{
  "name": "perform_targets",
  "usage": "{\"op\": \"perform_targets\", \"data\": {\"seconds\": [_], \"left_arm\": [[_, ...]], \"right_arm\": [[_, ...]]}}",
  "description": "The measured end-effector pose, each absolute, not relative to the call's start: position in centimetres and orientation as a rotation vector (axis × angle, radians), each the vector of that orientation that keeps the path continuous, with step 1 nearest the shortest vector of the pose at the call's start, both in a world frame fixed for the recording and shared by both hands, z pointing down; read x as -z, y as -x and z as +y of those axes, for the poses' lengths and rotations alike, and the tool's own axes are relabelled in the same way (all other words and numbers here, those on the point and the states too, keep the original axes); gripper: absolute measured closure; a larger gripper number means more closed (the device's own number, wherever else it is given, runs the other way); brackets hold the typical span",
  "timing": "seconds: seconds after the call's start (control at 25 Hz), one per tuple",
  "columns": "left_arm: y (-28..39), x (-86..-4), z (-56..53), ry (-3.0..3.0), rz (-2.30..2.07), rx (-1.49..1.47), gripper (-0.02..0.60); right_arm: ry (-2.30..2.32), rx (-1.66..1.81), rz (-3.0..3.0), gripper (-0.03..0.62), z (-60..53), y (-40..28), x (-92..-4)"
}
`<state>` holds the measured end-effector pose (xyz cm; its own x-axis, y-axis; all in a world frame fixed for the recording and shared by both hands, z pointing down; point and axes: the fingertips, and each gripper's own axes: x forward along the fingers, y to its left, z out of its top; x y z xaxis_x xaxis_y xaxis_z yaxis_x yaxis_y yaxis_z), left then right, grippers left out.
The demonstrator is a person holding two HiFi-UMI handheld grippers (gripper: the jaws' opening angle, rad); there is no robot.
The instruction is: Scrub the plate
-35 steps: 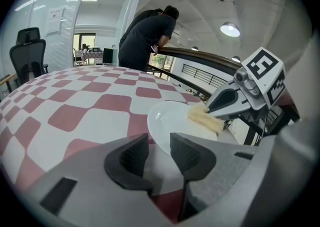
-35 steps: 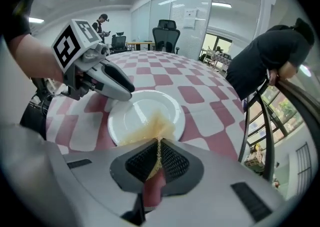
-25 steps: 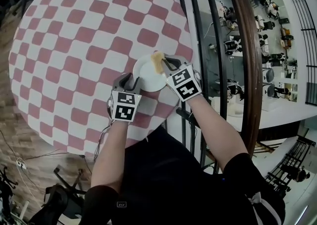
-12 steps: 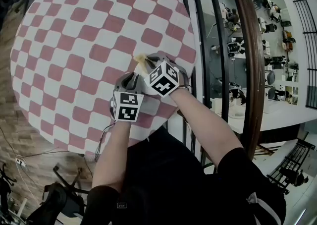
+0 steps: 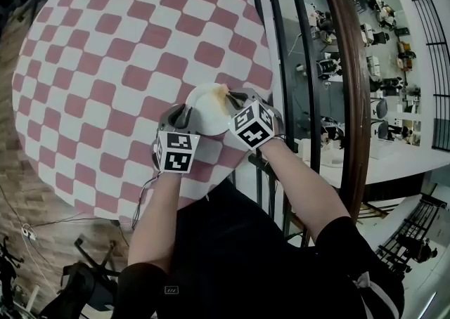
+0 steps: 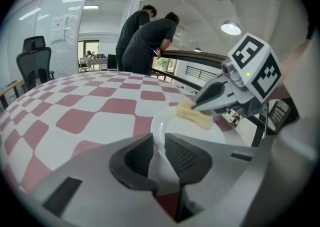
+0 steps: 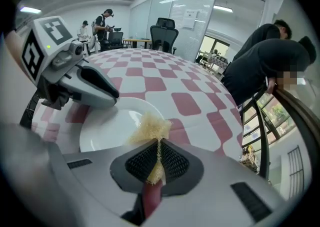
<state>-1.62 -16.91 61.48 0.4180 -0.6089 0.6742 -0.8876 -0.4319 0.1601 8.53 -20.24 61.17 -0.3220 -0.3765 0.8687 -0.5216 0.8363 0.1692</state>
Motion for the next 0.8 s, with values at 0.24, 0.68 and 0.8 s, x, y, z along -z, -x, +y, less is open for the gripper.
{"op": "perform_targets", "data": {"seconds": [0.24, 0.68, 0.8], "left_arm": [[1.5, -61.5, -17.0, -2.182, -1.276, -0.739, 0.509], [1.4, -61.6, -17.1, -2.201, -1.300, -0.756, 0.509], [1.5, -61.6, -17.2, -2.201, -1.296, -0.751, 0.509]], "right_arm": [[-0.617, -0.249, -1.963, 0.565, -15.5, -8.8, -61.4], [-0.536, -0.304, -1.996, 0.565, -12.6, -8.9, -61.4], [-0.600, -0.266, -1.964, 0.565, -14.9, -10.2, -61.4]]}}
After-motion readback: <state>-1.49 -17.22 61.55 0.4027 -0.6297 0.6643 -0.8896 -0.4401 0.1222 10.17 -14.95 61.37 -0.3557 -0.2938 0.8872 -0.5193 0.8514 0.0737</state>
